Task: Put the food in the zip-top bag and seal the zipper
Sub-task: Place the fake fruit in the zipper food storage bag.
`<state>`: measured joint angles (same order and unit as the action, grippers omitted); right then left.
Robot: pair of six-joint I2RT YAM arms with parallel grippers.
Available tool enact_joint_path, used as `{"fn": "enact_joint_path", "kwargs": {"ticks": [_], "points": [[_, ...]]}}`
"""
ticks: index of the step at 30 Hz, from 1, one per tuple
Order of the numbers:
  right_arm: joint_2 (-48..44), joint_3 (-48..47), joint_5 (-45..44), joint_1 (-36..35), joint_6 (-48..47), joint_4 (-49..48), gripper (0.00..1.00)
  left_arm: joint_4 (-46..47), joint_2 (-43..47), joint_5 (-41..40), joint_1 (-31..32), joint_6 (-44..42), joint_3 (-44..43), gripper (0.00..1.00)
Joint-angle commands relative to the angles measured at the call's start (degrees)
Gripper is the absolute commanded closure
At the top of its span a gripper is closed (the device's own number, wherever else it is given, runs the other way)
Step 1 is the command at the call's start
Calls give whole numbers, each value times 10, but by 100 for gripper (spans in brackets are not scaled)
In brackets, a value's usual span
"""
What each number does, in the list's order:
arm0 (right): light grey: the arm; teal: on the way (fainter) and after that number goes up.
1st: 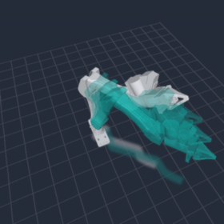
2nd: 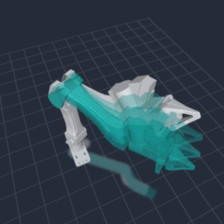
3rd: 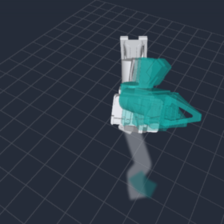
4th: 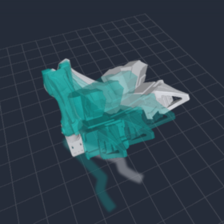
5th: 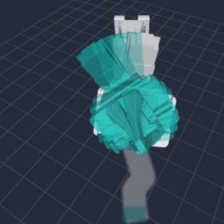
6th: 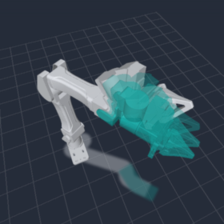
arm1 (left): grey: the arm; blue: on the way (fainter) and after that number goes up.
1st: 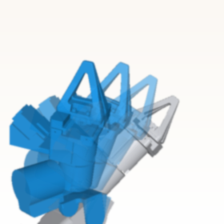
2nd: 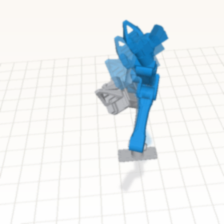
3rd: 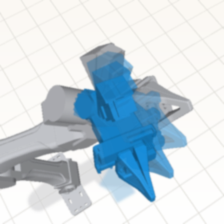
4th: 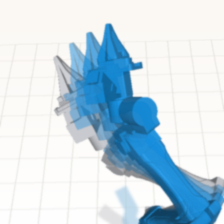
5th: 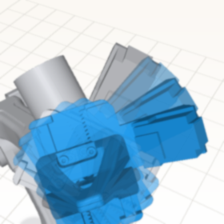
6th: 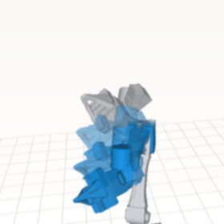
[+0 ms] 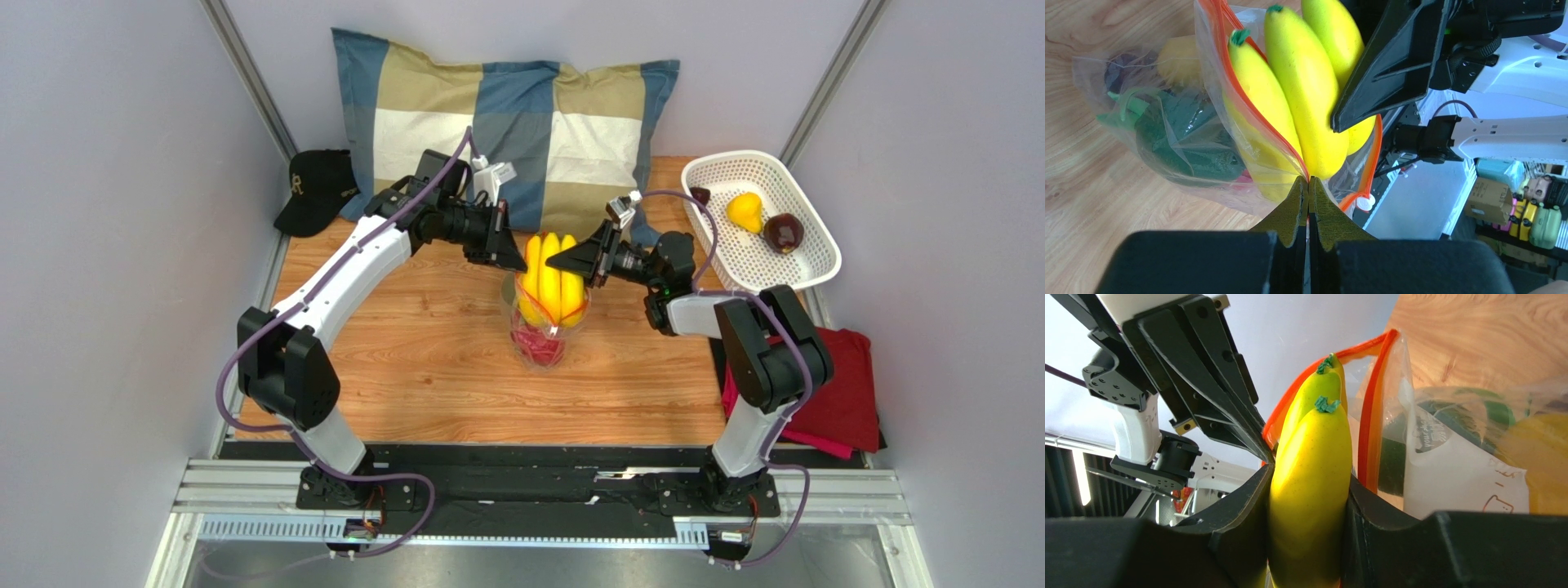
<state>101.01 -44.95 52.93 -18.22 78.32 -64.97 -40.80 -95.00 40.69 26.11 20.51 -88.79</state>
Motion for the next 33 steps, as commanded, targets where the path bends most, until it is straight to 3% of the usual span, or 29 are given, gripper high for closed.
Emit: {"fn": "enact_joint_path", "kwargs": {"ticks": [1,5,9,12,14,15,18,19,21,27,33], "points": [[-4,-8,61,-9,-19,6,100,19,17,12,-4,5,-2,100],[-13,-45,100,-15,-93,132,100,20,17,18,-5,6,-1,100],[-49,-102,111,-16,-346,416,100,17,17,4,-6,1,-2,100],[-61,-151,95,-16,-445,593,99,19,24,9,-6,-4,-2,100],[-50,-179,74,-18,-506,670,92,18,25,10,-6,-7,-1,100],[-44,-216,69,-20,-525,748,76,19,25,11,-6,-8,-1,100],[-31,-285,54,-27,-609,900,46,14,23,8,-6,-9,0,100],[-34,-313,47,-28,-621,921,31,15,24,11,-6,-10,1,100],[-55,-335,34,-26,-652,974,15,15,25,10,-6,-10,3,100],[-104,-378,-31,-21,-751,1095,11,15,28,11,-6,-12,5,100],[-139,-403,-113,-1,-831,1152,12,20,30,15,-5,-11,7,100]]}}
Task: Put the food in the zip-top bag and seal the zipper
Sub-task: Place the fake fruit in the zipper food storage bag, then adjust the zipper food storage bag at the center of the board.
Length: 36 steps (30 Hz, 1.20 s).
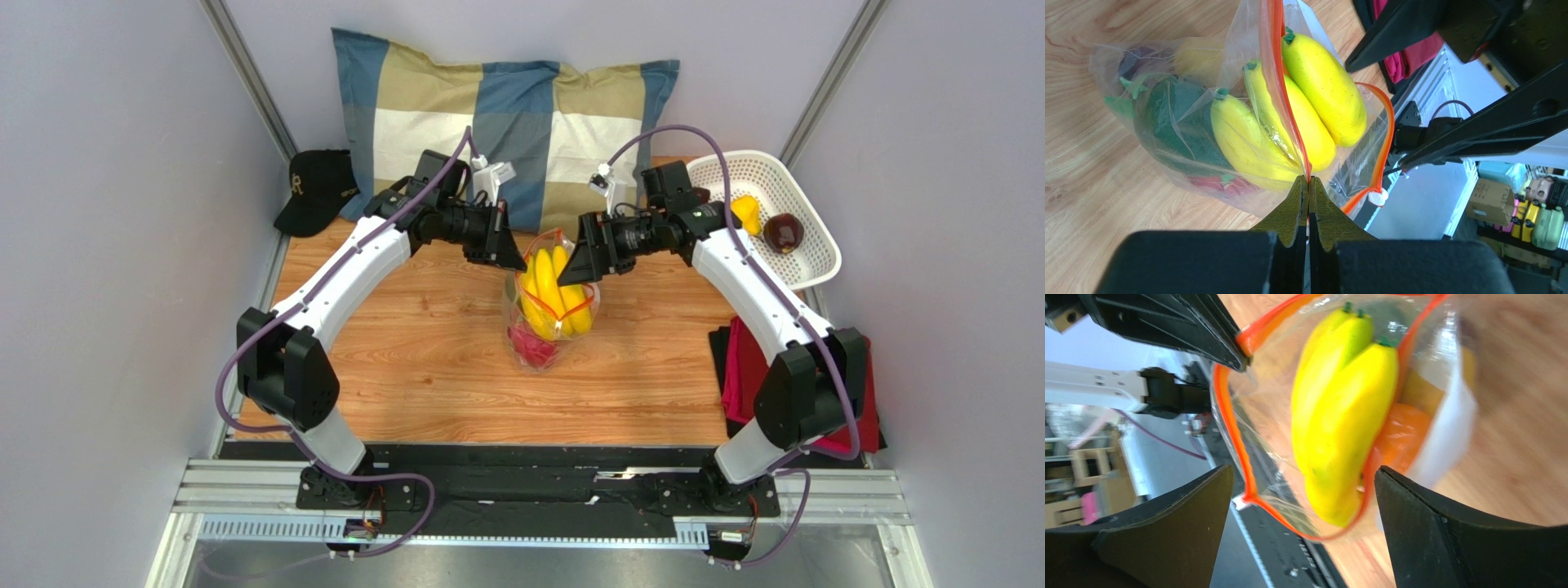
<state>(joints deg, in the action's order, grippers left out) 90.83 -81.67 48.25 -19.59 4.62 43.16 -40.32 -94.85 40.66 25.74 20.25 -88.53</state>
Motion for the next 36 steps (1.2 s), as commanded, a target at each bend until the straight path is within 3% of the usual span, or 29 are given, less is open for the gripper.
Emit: {"fn": "enact_joint_path", "kwargs": {"ticks": [1,10,26,28,29,32,36], "points": [[-42,-36,-80,15,-102,75,13,14,28,16,-2,-8,5,100],[-43,-28,-90,24,-121,102,53,16,23,20,-2,-7,1,100],[47,-71,-22,22,-116,155,54,12,21,17,-2,-7,-3,100],[53,-82,-19,22,-122,168,65,10,21,16,-2,-8,-4,100],[51,-86,-20,24,-123,178,78,8,21,15,-2,-9,-6,100],[20,-84,-33,29,-119,177,100,8,28,11,-2,-9,-2,100],[-54,-47,-50,49,-64,118,100,6,34,-11,-2,-11,6,100]]}}
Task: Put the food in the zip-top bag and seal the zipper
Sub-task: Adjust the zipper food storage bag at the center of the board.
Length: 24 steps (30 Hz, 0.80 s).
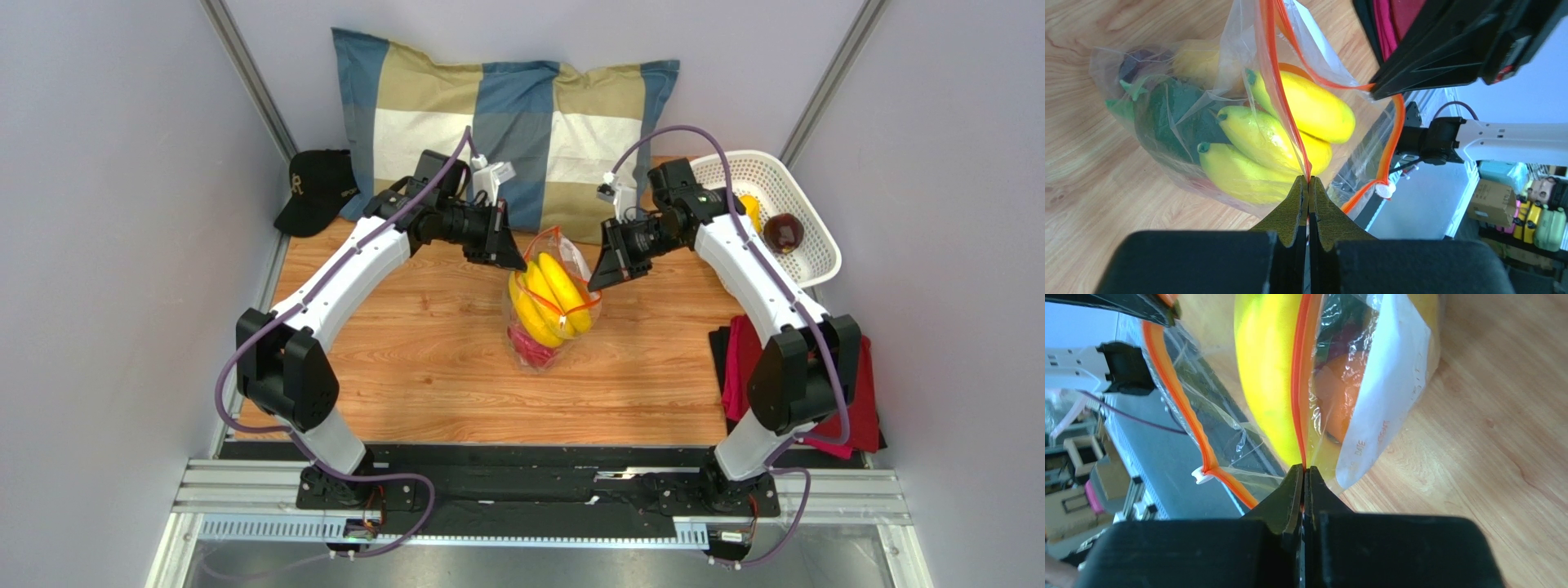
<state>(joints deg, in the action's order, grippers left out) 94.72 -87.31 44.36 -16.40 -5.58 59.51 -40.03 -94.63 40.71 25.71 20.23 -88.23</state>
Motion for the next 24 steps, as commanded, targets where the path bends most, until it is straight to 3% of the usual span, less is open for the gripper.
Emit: {"fn": "enact_joint_path", "kwargs": {"ticks": [1,7,11,14,19,24], "points": [[-114,36,-19,20,52,-67,100,1,32,-19,-2,-12,2,100],[-236,158,-18,19,152,-237,100,-29,25,-49,-1,-33,-16,100],[-235,171,15,4,191,-254,100,-60,24,-12,12,-57,-47,100],[-239,194,30,-22,245,-319,100,-100,17,2,46,-104,-74,100],[-226,226,6,-65,315,-390,100,-109,-10,8,66,-127,-94,100],[-230,264,-23,-71,379,-460,100,-148,-80,35,74,-161,-178,99]]}}
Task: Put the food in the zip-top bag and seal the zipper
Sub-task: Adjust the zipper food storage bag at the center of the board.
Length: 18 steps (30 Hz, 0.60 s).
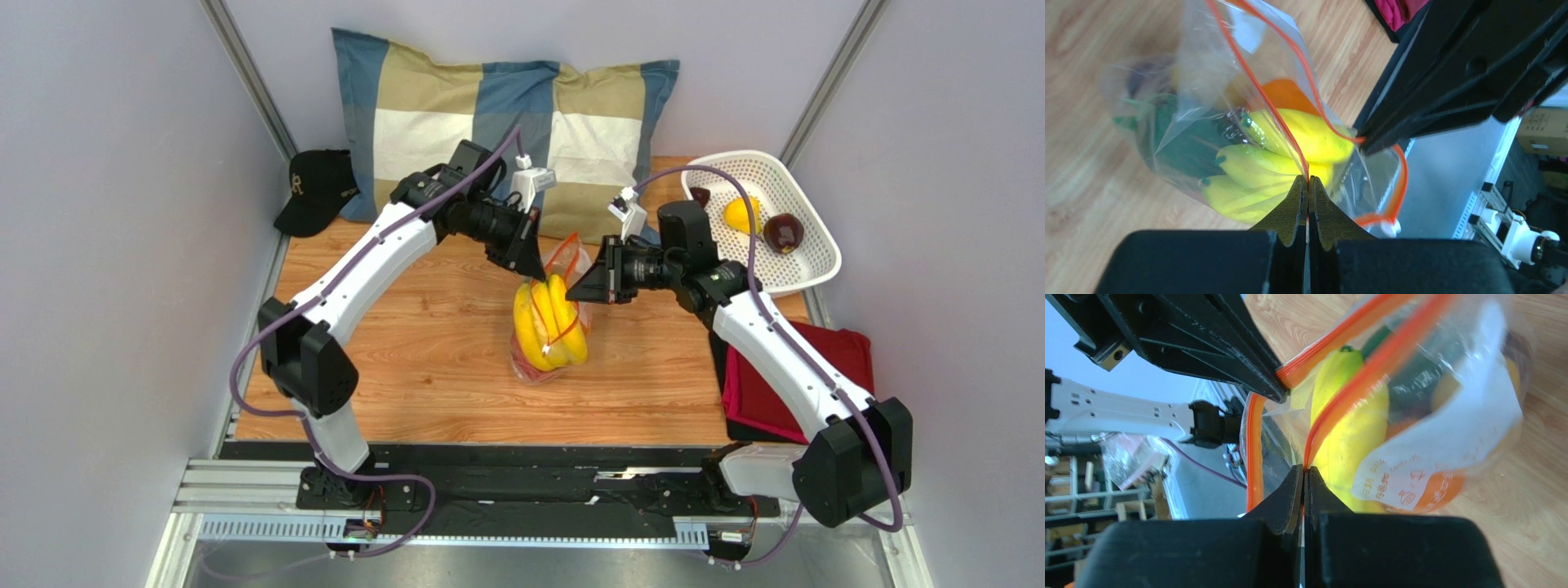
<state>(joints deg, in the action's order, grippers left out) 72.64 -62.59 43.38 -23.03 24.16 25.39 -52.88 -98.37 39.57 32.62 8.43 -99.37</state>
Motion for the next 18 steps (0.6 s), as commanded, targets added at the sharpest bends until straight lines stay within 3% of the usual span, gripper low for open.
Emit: {"fn": "enact_joint_path", "kwargs": {"ticks": [1,4,10,12,13,15,16,18], "points": [[-11,19,-16,-11,98,-139,100,-29,-63,46,8,-53,-81,99],[-15,28,-22,-20,133,-183,100,-36,-84,63,16,-64,-116,92],[-28,52,-79,-27,127,-163,100,-55,-80,73,-1,-74,-121,69],[-34,66,-90,-26,128,-162,100,-22,-46,117,-47,-40,-62,62],[-37,68,-94,-26,127,-162,100,42,3,138,-66,-20,-31,51],[-40,69,-105,-26,122,-159,100,155,66,162,-118,31,85,39],[-40,70,-108,-26,122,-160,100,179,129,158,-131,26,155,23],[-42,70,-113,-26,122,-159,100,213,189,140,-153,-20,216,22]]}}
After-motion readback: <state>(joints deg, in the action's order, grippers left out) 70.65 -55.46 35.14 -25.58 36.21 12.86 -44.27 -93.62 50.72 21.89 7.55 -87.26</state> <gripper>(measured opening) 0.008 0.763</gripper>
